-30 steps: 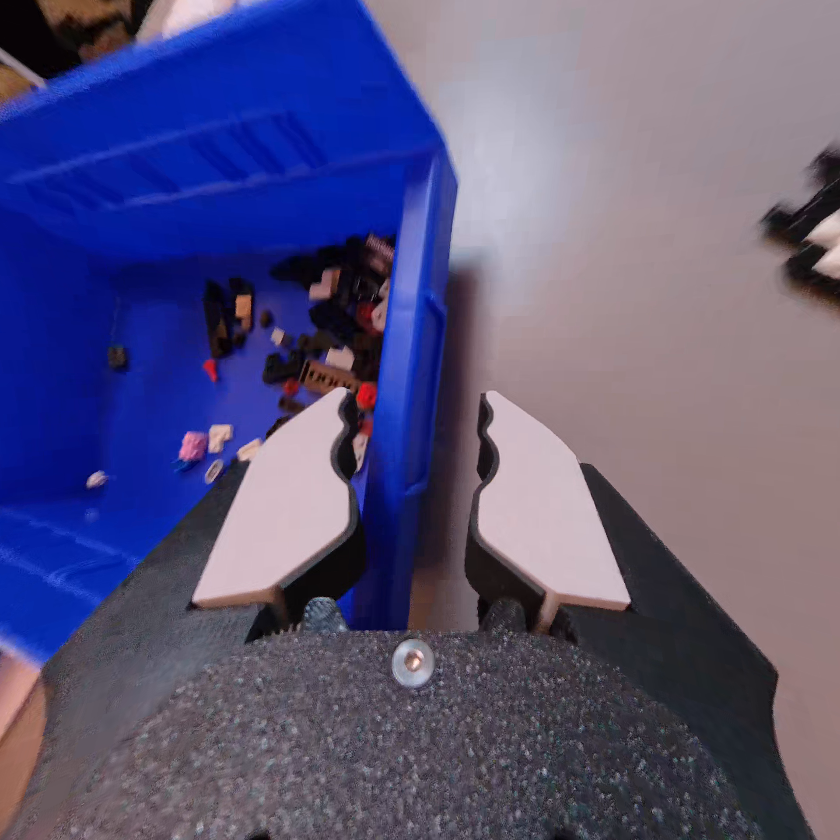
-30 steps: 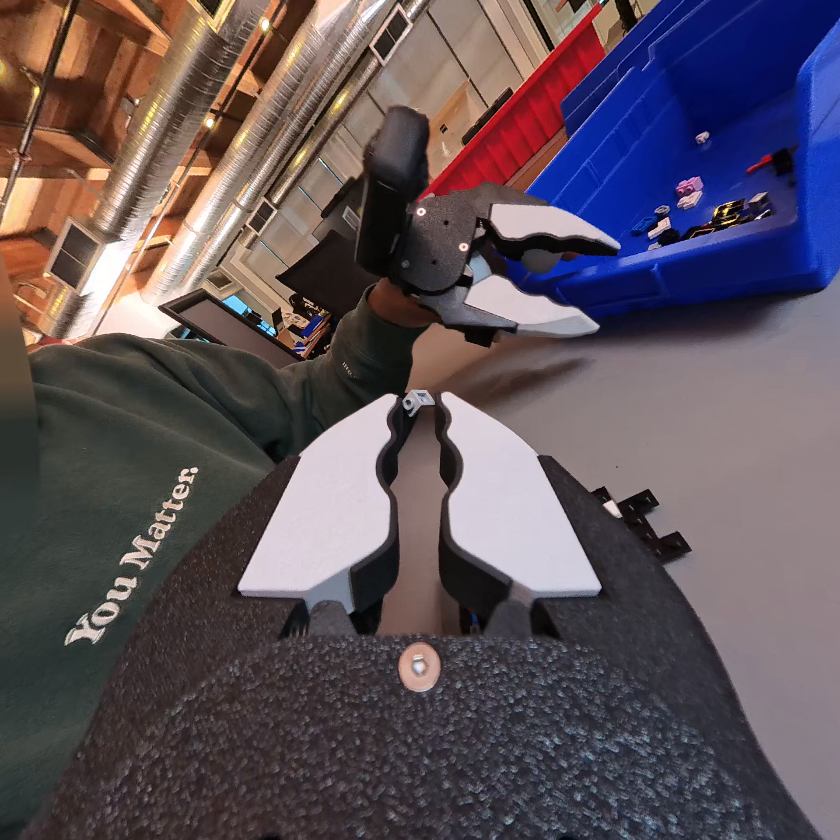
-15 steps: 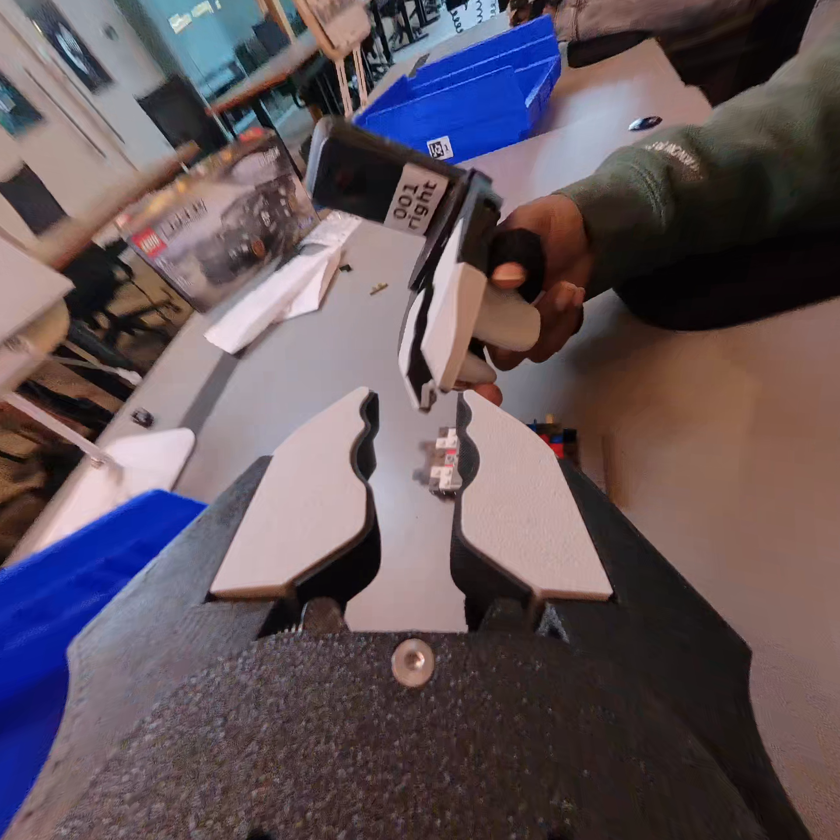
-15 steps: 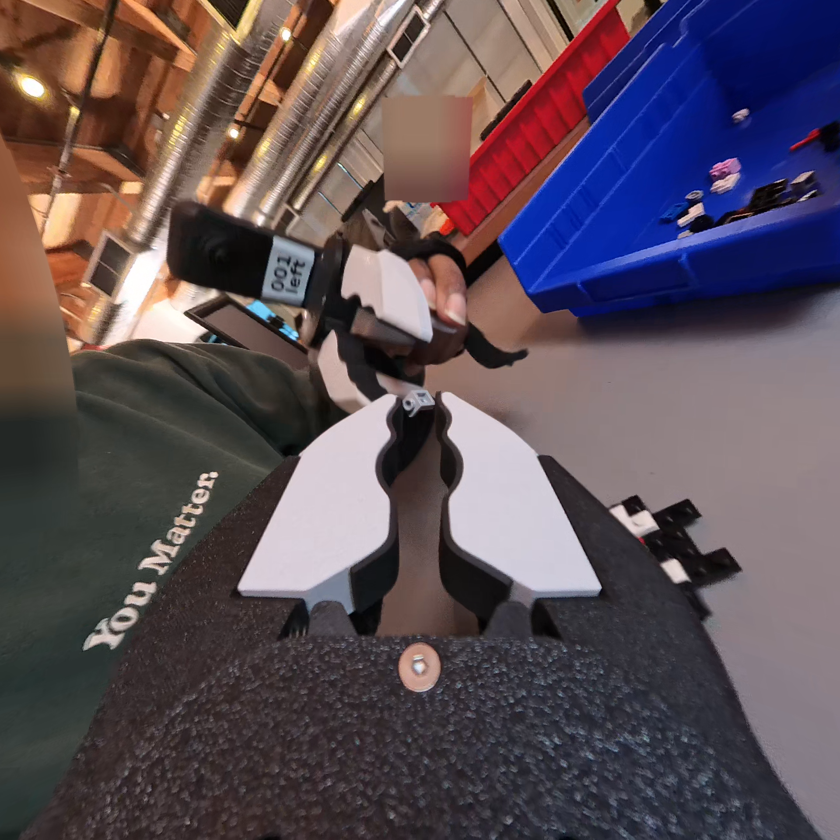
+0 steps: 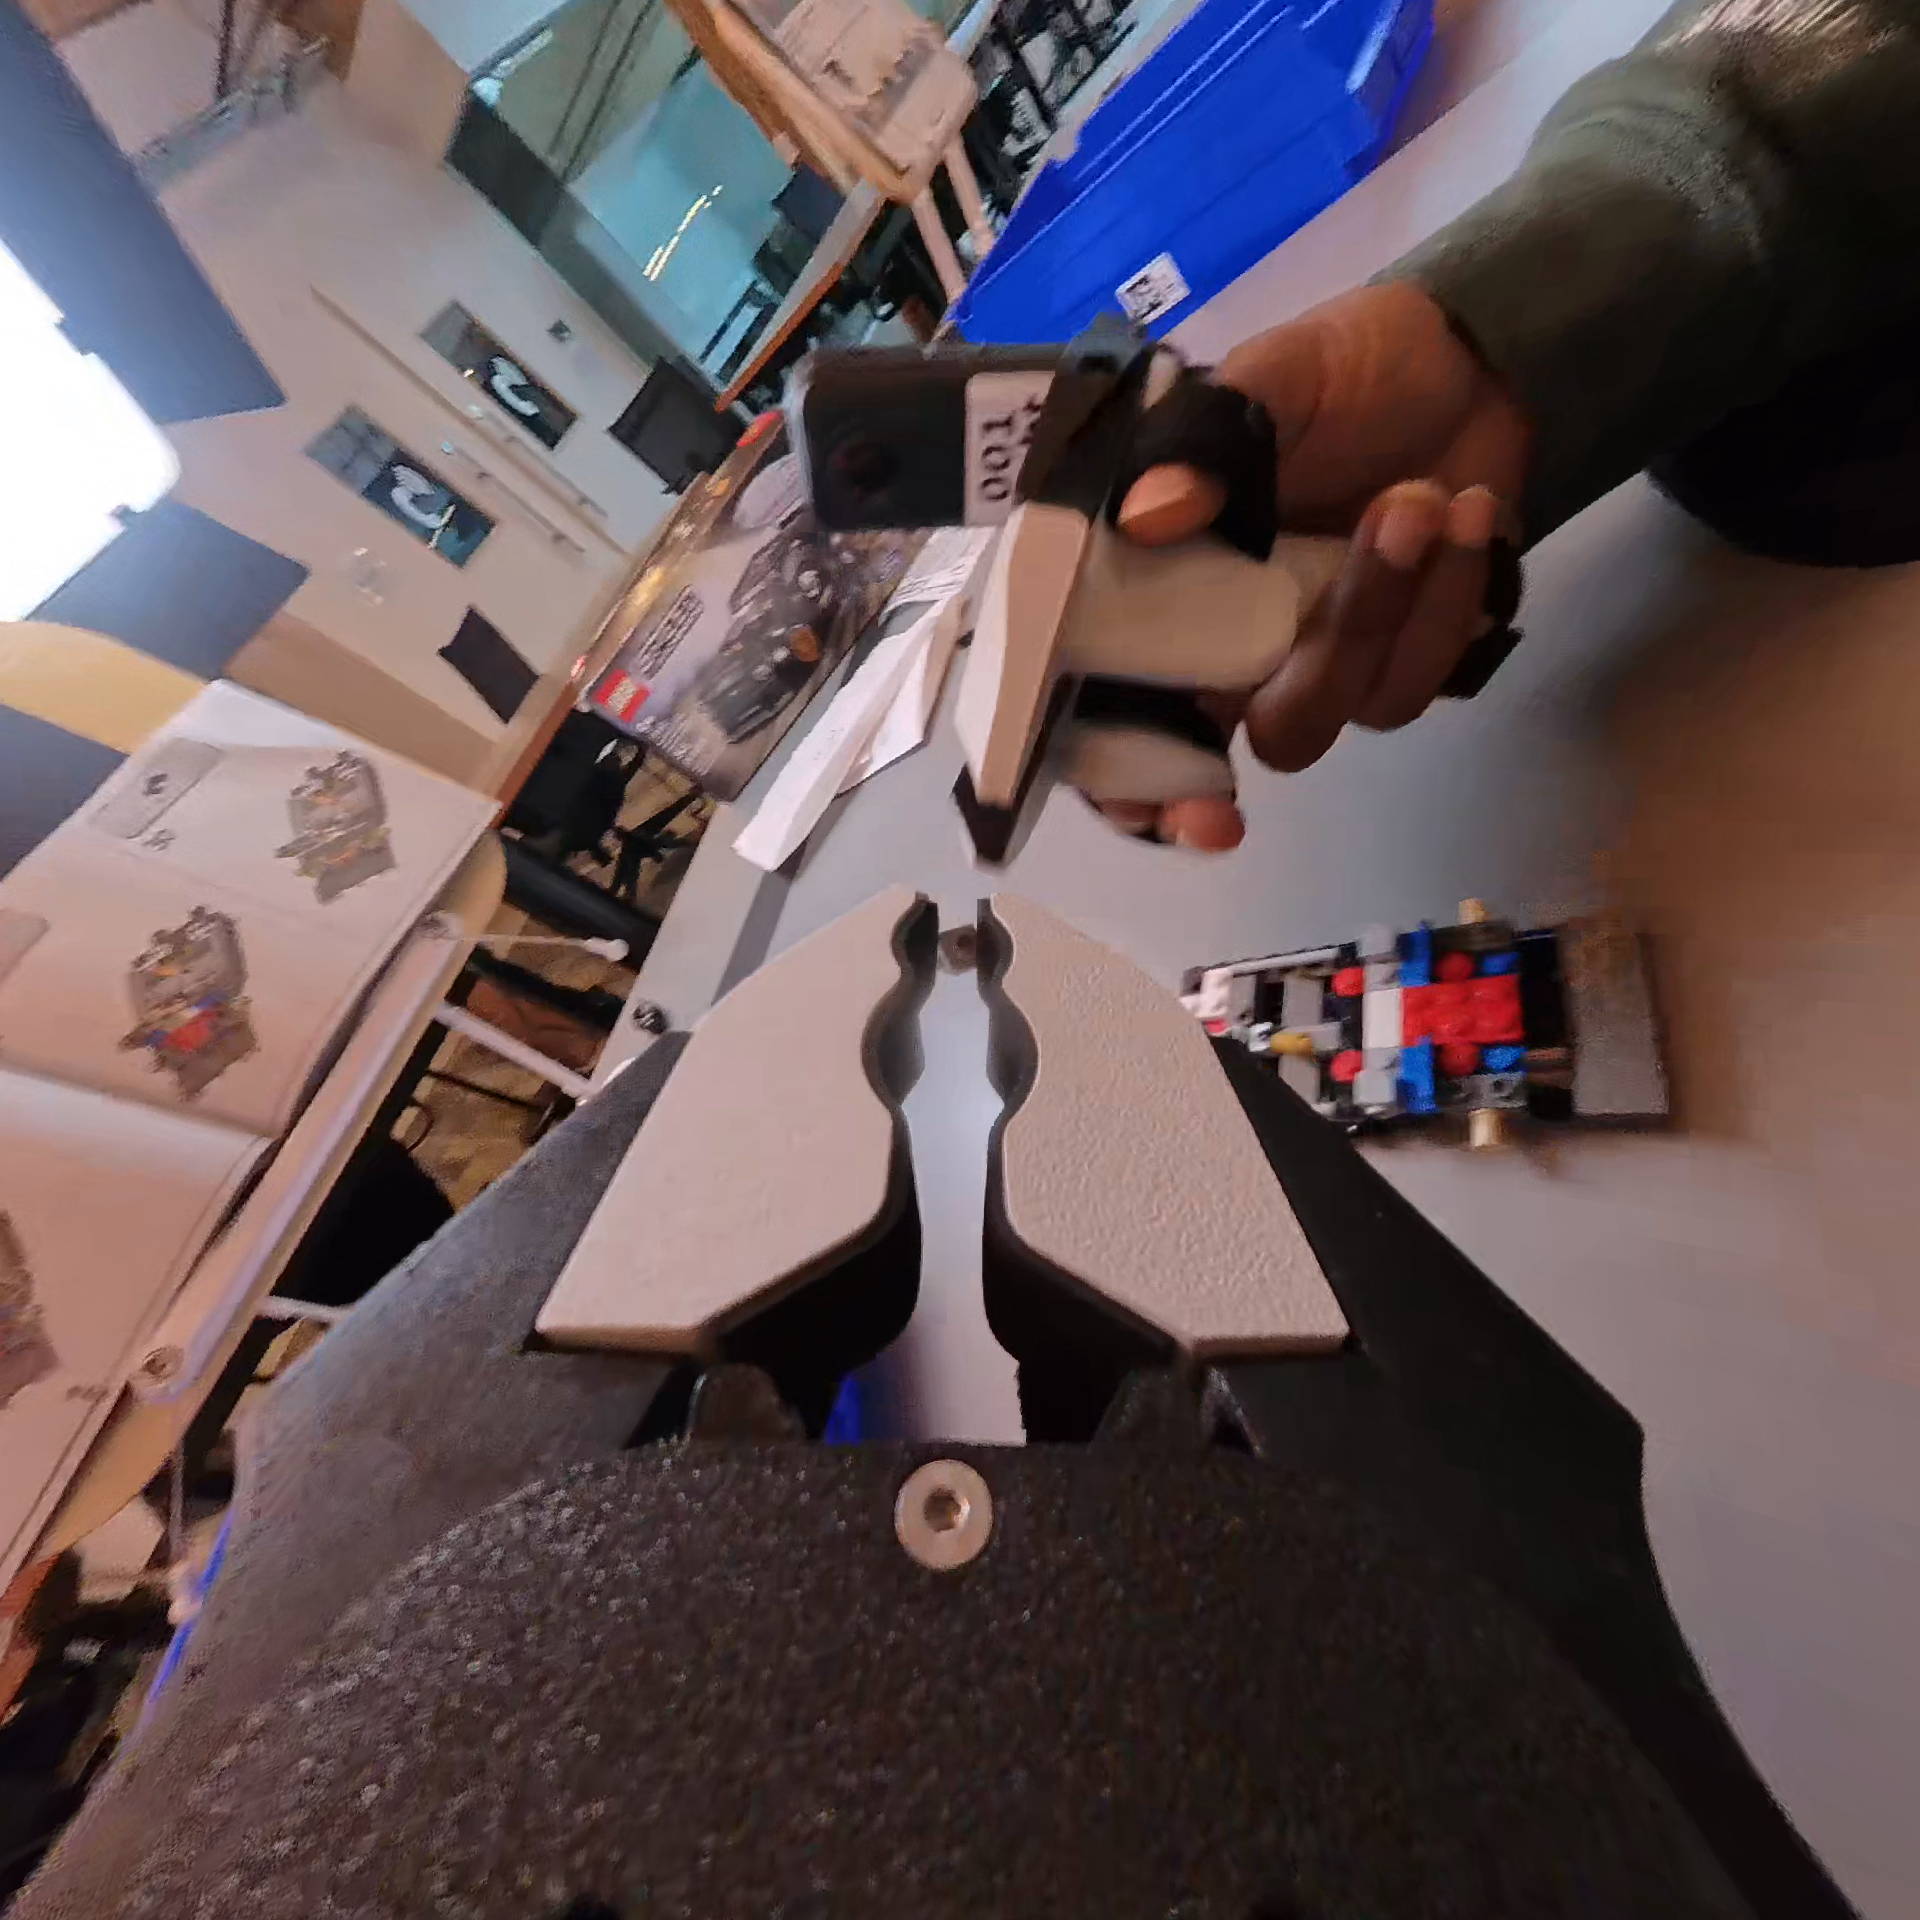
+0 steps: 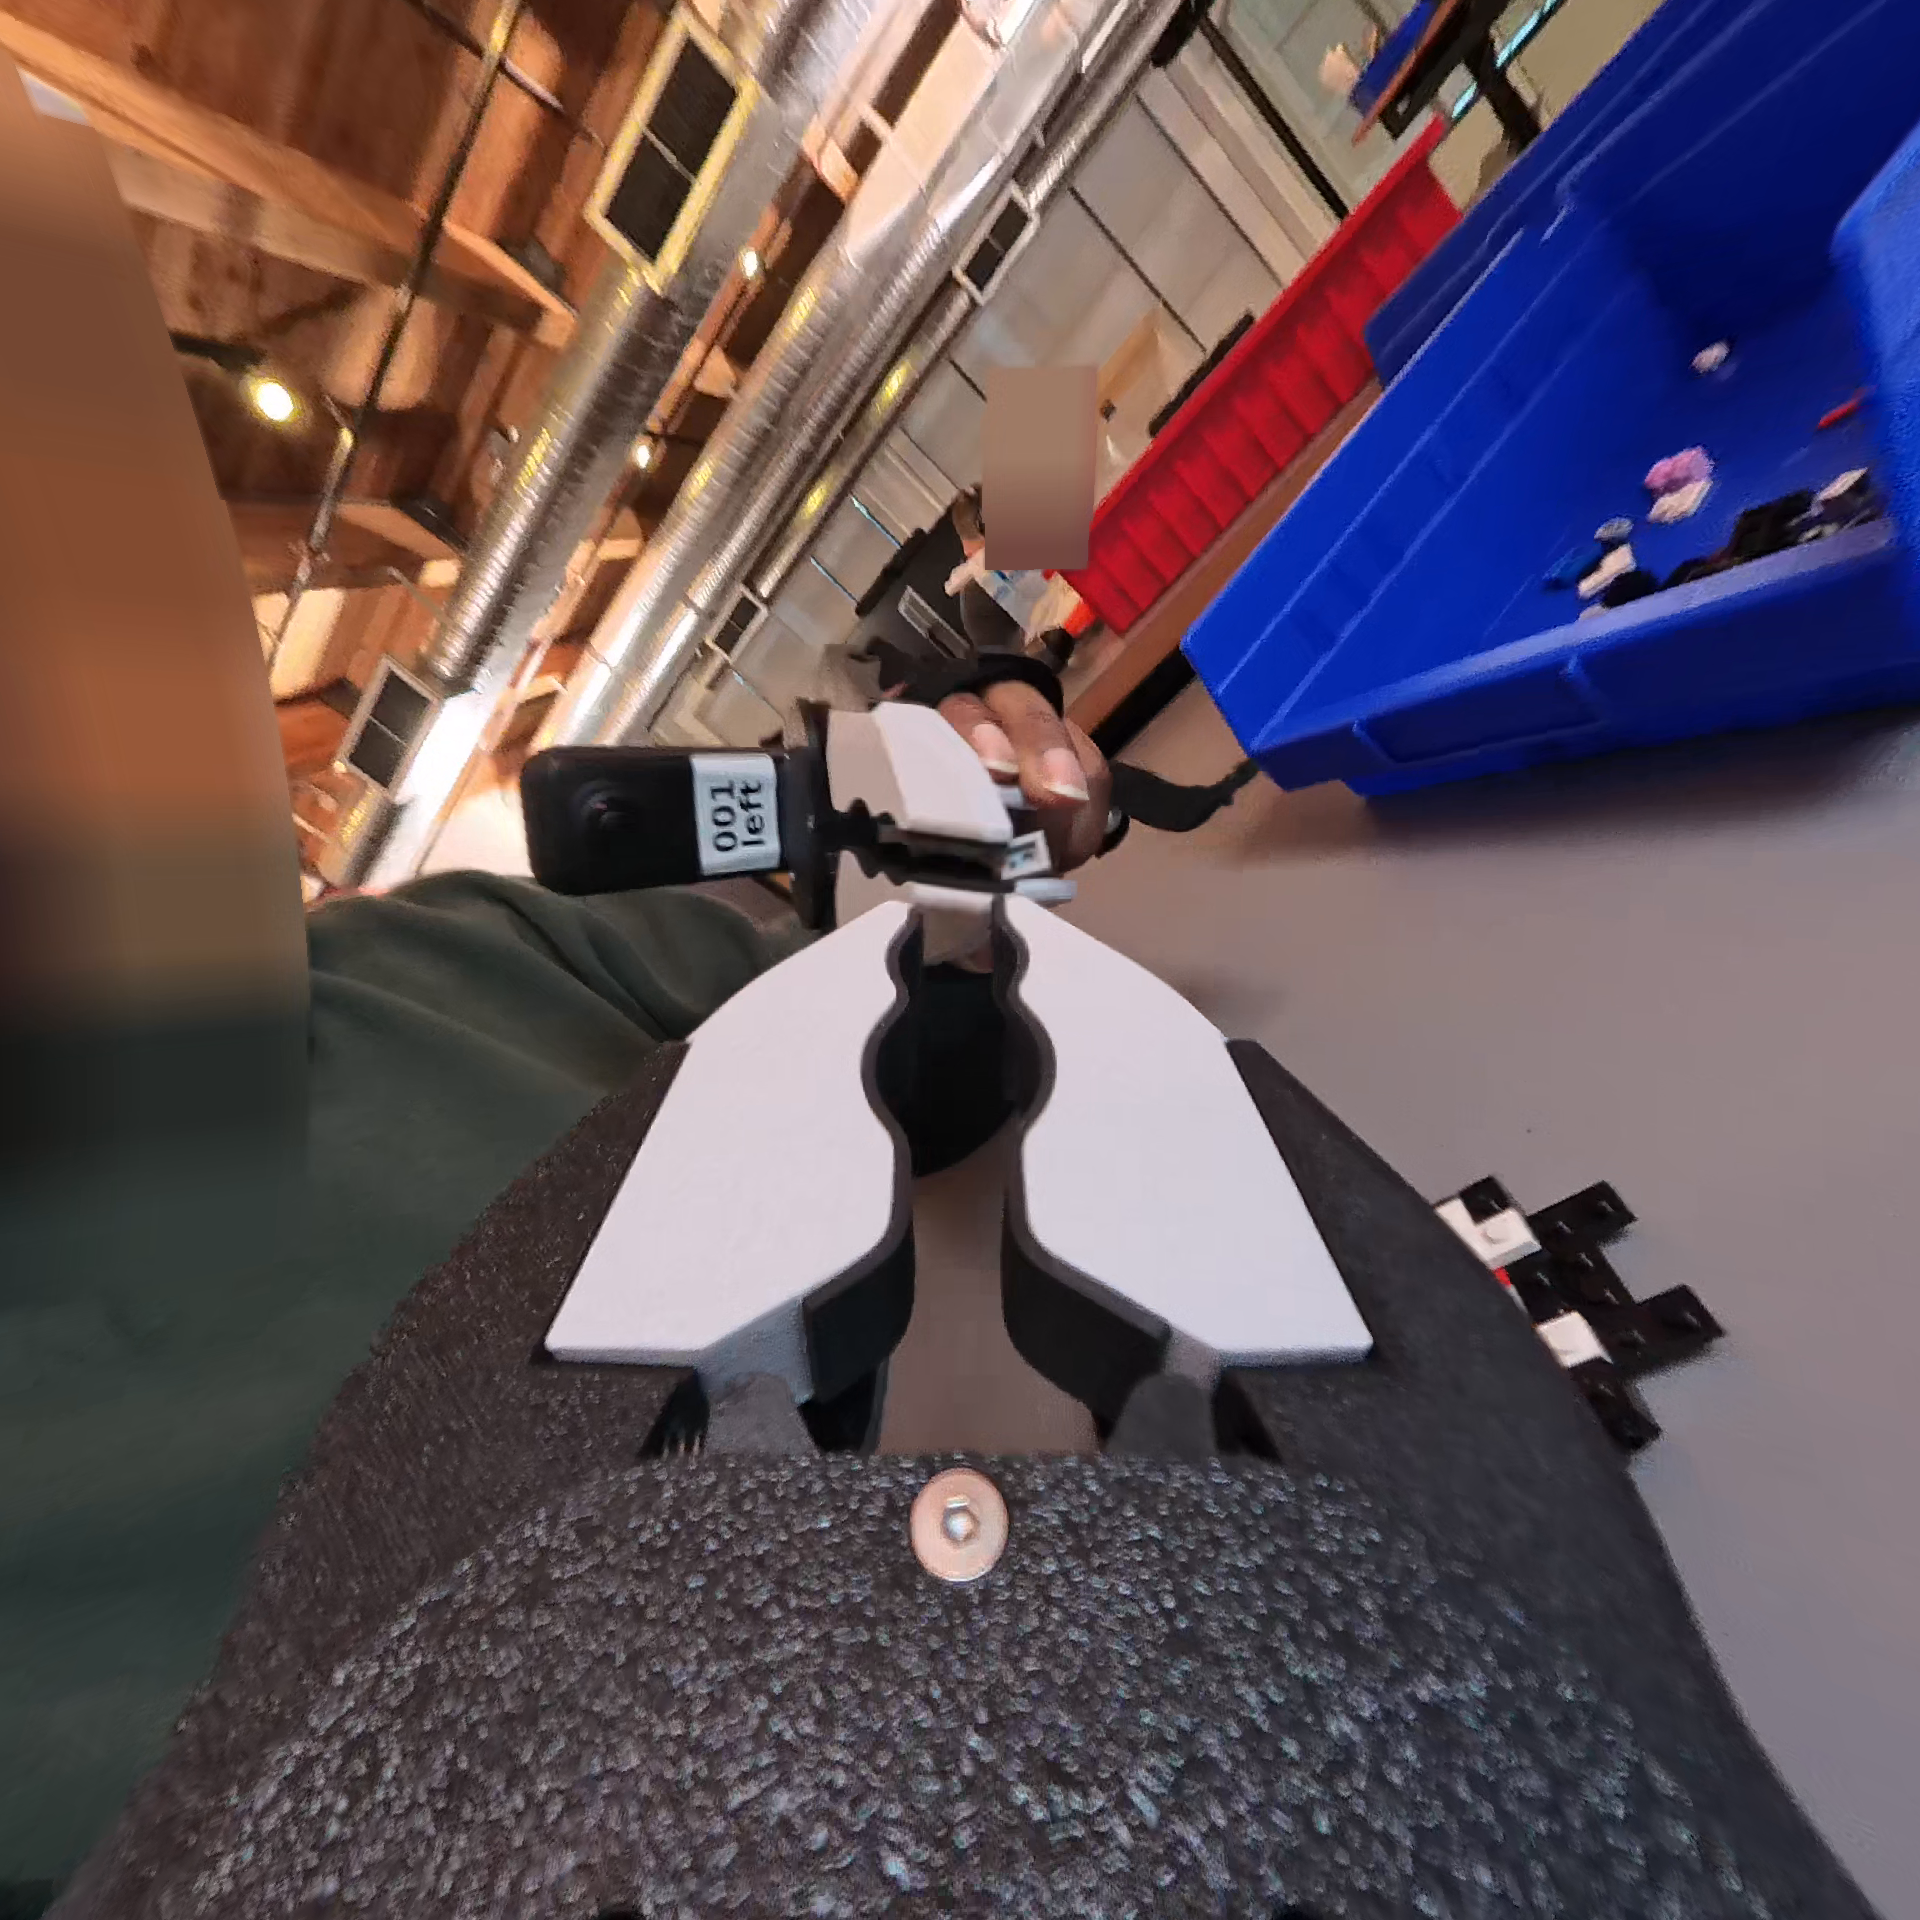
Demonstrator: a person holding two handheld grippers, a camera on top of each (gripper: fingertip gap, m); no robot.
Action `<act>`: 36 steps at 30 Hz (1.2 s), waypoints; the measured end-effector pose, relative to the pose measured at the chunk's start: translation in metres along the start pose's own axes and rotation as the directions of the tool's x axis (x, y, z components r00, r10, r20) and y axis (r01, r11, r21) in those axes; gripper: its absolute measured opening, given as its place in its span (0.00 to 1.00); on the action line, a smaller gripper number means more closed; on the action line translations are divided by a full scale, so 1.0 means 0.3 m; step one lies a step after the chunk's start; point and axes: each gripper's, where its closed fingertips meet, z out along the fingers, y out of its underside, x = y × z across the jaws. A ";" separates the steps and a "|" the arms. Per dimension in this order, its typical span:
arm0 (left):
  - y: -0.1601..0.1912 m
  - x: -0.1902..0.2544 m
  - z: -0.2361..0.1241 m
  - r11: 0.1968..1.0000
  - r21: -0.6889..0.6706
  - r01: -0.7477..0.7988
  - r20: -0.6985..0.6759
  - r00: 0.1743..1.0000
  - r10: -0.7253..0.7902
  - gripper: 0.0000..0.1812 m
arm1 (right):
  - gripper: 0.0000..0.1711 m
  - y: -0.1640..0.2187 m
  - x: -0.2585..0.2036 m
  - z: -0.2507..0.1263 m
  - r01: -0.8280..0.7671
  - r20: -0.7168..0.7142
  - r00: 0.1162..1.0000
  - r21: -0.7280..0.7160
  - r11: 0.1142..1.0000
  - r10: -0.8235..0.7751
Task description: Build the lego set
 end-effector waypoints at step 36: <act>0.082 -0.057 -0.001 0.766 -0.048 0.641 -0.083 0.762 -0.643 0.00 | 0.21 0.163 0.232 -0.071 0.428 -0.303 0.647 -0.615 0.662 -0.700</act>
